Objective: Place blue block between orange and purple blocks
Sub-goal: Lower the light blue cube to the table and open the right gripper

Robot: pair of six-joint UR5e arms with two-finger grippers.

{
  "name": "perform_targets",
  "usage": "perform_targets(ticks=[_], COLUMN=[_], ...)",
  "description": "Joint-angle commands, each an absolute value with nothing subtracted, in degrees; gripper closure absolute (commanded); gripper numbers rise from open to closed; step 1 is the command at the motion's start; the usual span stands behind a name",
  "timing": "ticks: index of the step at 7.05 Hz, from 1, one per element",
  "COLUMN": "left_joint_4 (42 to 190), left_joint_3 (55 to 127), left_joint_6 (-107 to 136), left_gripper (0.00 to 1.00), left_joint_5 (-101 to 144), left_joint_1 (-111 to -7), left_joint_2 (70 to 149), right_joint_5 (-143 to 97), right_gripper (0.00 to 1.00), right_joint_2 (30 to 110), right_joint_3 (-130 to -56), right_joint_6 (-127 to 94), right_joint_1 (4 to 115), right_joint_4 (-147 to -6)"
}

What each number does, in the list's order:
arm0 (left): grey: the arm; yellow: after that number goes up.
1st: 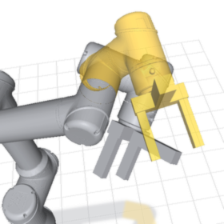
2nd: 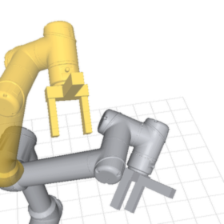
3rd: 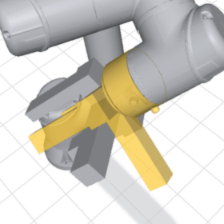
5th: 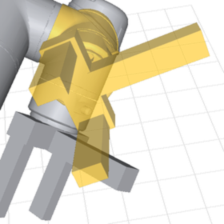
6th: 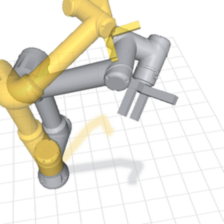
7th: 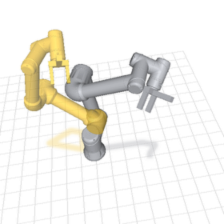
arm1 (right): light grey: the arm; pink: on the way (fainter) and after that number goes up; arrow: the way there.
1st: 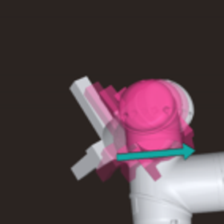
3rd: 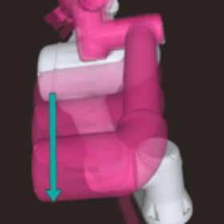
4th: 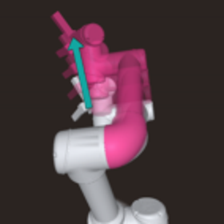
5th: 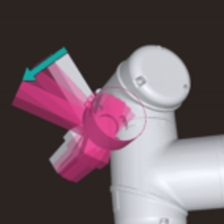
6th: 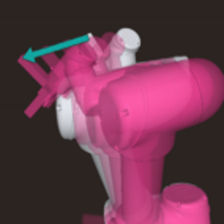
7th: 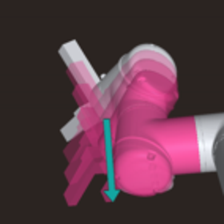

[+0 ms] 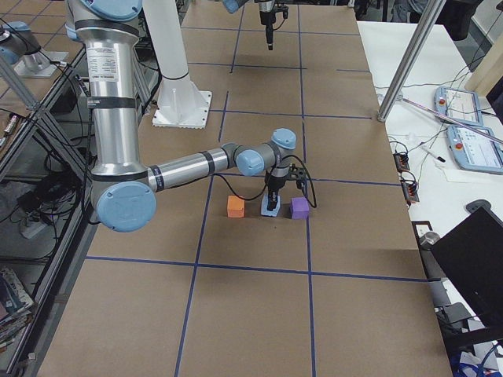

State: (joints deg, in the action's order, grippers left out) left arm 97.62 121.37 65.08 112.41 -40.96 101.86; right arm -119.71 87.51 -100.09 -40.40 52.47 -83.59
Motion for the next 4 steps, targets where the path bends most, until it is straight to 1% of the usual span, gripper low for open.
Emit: perform_targets(ticks=[1, 3, 4], left_joint_4=[97.6, 97.6, 97.6], left_joint_3=[121.5, 121.5, 121.3], left_joint_6=[65.0, 65.0, 65.0], left_gripper=[0.0, 0.0, 0.0], left_joint_5=[112.4, 112.4, 112.4], left_joint_1=[-41.0, -41.0, -41.0], left_joint_2=[101.9, 101.7, 101.7], right_joint_5=[-119.7, -119.7, -119.9], right_gripper=[0.0, 0.0, 0.0], right_joint_2=[87.5, 87.5, 88.3], right_joint_3=[-100.5, -101.2, -103.7], right_joint_6=[-42.7, -42.7, -42.5], right_joint_1=[52.5, 52.6, 52.9], right_joint_4=[-83.5, -83.4, -83.4])
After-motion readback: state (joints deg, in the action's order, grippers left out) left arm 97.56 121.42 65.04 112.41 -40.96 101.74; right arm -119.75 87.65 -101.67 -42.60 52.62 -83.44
